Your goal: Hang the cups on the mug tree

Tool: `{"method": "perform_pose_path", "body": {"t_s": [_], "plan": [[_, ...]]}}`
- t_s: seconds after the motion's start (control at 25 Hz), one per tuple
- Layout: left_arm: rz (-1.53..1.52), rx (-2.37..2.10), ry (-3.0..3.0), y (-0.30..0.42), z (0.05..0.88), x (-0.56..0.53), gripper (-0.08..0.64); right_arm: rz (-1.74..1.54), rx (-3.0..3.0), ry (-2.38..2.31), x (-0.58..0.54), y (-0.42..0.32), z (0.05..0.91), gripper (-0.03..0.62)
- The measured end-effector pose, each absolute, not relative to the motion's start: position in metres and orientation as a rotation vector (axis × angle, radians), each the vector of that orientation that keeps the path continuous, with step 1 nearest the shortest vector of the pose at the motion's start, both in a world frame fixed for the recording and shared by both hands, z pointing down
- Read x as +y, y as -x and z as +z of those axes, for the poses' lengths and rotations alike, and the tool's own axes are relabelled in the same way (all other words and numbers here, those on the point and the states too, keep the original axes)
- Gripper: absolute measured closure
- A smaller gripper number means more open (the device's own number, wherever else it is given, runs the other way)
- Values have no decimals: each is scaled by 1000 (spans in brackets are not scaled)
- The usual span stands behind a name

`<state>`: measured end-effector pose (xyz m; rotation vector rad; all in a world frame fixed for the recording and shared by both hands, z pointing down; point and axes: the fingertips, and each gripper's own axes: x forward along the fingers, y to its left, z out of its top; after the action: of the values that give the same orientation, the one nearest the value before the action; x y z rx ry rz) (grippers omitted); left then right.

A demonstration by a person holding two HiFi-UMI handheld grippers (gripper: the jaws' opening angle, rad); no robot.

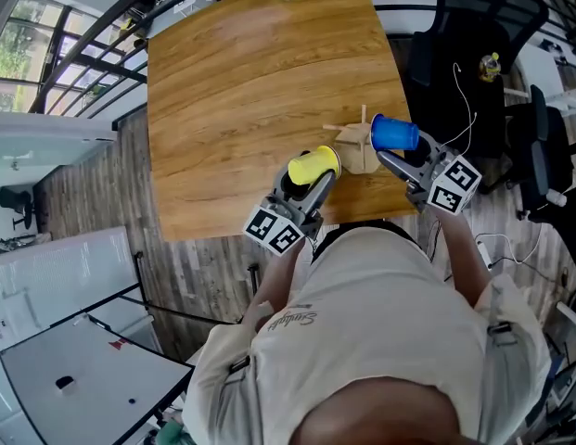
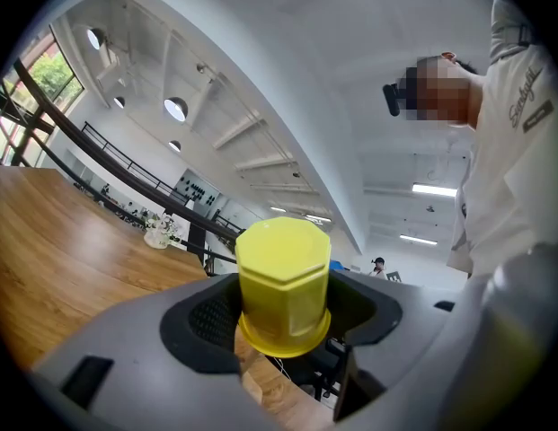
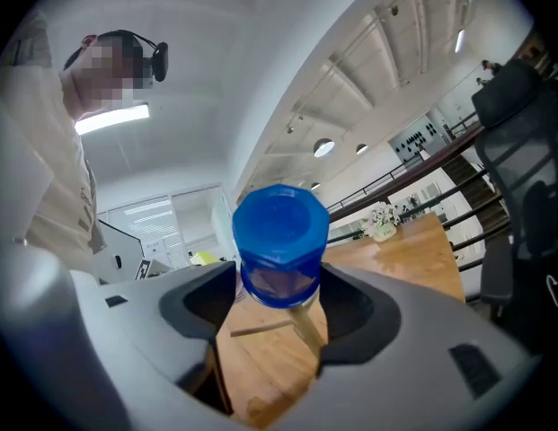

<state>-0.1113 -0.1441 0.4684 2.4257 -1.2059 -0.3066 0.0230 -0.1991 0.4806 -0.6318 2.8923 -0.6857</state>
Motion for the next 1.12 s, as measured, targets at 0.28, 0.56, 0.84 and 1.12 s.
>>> {"method": "perform_pose_path", "body": {"t_s": [0.28,0.56,0.84,1.12], "plan": [[-308,-1218,-2421,111,470,-139,259,-724,2907,681,-187,-30,497,314],[-327,-1234,-2425,109,469,-138,259,-617,3016,787,-179,-40,509,462],[-299,-1238,-2451,112,470,-142,259,-579,3049,836,-177,-38,511,597],[-253,-1229,-2422,120,492,-154,259,-569,3093,860,-175,-32,520,597]]}}
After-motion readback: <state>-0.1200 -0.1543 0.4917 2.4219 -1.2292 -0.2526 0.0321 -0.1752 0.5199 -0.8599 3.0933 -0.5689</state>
